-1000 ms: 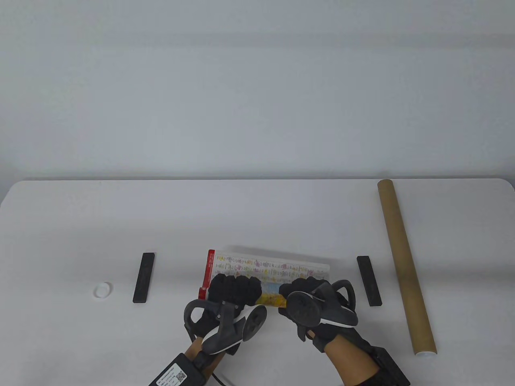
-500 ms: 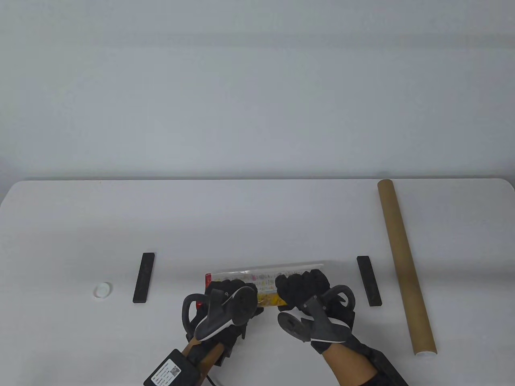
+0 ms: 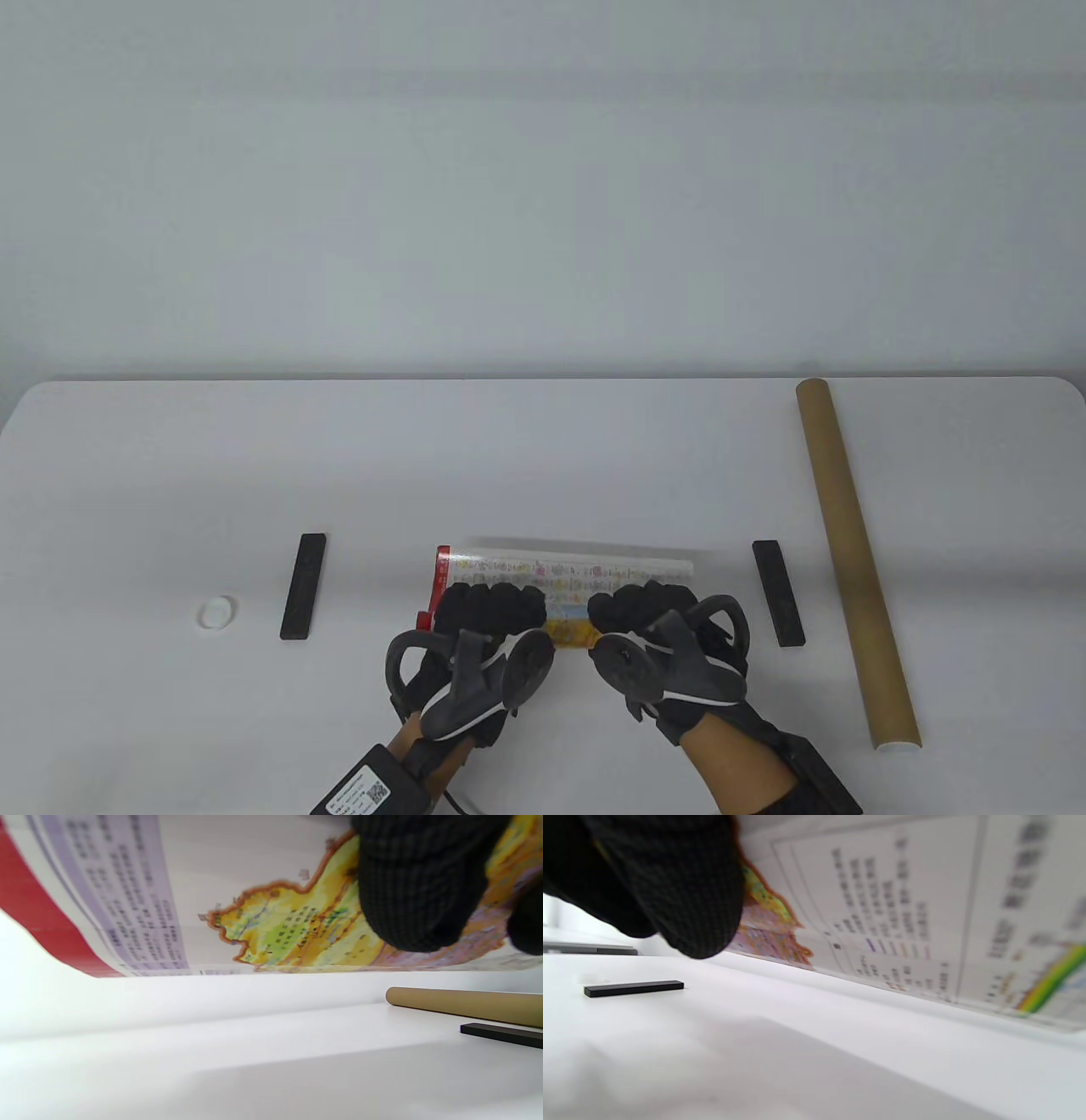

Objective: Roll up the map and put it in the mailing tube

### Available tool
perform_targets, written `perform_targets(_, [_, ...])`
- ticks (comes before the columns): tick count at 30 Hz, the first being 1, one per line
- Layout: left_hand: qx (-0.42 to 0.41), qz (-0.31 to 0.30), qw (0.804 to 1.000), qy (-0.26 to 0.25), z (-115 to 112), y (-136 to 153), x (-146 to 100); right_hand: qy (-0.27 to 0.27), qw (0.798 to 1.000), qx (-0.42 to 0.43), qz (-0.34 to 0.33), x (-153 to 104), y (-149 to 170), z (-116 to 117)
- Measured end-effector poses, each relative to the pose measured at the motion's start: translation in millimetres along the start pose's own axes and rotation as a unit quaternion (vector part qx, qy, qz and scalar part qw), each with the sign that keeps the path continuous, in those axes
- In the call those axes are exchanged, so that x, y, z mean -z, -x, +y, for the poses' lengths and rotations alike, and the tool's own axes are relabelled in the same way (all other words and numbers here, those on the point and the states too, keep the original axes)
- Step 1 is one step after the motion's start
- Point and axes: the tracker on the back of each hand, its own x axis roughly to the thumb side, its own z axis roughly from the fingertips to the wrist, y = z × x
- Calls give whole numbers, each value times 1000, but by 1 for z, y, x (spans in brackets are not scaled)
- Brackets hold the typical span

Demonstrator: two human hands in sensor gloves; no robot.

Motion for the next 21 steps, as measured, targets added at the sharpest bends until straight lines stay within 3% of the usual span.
perform_targets(4, [27,-8,999,-22,1,-3,-1,-31,998,57,5,2,7,3])
perform_targets(9, [20,-12,1000,6,0,-4,1,-36,998,54,-2,2,8,6])
perform_targets(21, [-91,22,990,105,-8,10,9,50,993,-104,-29,-6,-10,-2])
